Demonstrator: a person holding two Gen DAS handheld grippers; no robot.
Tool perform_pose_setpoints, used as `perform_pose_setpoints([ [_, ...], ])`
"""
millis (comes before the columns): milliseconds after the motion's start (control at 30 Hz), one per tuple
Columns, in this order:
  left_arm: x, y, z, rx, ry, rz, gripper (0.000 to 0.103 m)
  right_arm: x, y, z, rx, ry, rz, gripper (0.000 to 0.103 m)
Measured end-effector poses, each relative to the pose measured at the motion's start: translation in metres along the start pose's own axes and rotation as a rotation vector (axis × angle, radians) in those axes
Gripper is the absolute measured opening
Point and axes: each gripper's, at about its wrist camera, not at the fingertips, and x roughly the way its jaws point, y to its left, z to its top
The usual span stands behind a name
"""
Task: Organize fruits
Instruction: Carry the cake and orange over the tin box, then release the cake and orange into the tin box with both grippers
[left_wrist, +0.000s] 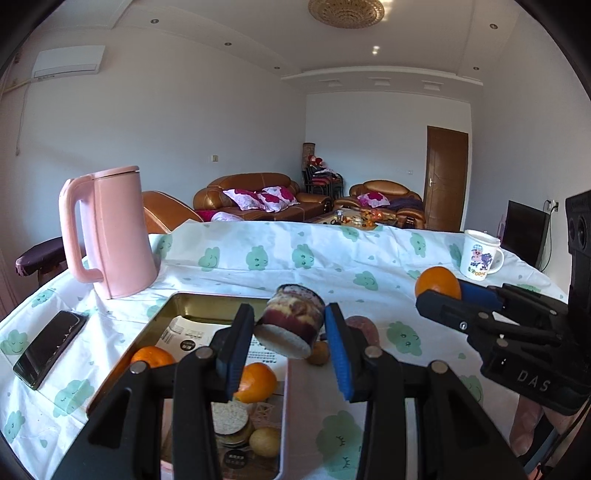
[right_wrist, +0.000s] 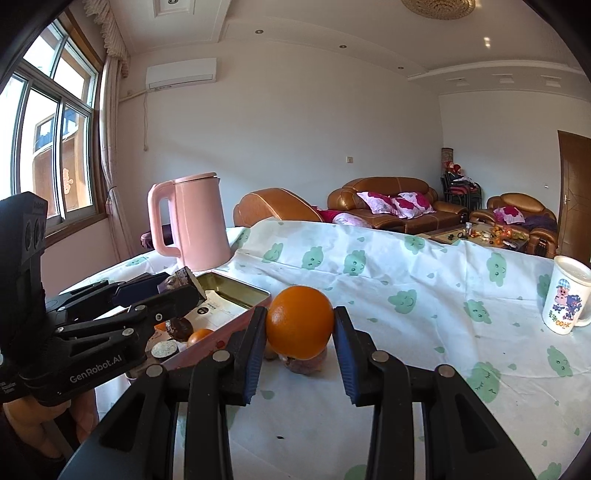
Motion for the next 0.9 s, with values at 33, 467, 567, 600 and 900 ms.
perform_pose_setpoints([
  [33,-0.001,0.006,0.0,-0.004,0.002,0.014,0.041,0.002,0.004,0.003,-0.001,0.001,0.013,0.038],
  [467,-0.004,0.079,-0.011,-0.071,0.069,0.142,0.041,0.039,0.056,0.024,-0.046,0.055,0.141,0.038],
  [567,0.0,0.088,-0.016,-0.075,0.092,0.143,0.041,0.056,0.071,0.021,-0.067,0.09,0.167,0.038],
  [600,0.001,0.09,-0.018,-0.077,0.1,0.146,0.041,0.062,0.076,0.02,-0.076,0.102,0.174,0.038],
  [900,0.016,0.104,-0.026,-0.099,0.157,0.134,0.041,0.107,0.104,0.005,-0.129,0.215,0.184,0.038],
])
